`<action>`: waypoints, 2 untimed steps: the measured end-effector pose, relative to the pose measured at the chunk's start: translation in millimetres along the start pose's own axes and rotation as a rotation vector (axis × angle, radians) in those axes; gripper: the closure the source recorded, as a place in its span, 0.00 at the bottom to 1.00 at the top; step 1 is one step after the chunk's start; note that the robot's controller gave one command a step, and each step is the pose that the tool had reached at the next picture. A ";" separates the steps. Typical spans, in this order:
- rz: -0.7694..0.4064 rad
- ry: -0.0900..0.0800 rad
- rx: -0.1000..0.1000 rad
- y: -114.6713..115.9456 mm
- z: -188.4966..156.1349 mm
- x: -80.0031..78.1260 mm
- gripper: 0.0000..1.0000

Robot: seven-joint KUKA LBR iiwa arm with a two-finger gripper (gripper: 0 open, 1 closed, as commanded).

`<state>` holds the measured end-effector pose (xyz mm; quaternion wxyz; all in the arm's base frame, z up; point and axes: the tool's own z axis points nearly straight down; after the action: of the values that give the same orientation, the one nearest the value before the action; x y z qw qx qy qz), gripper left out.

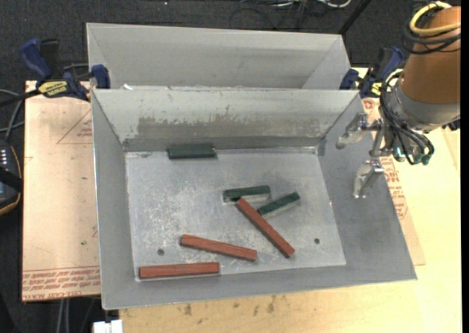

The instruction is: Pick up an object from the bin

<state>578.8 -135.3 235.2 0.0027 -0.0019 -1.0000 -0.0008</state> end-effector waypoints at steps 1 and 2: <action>-0.003 -0.007 0.002 0.5 -4.1 -1.5 0.00; -0.067 -0.014 0.003 12.6 37.2 -12.4 0.00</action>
Offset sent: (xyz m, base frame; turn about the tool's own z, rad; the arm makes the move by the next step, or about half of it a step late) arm 0.0334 0.0451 -0.1494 -0.2328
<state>591.0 -122.6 197.9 -0.0041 0.0317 -0.9995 0.0009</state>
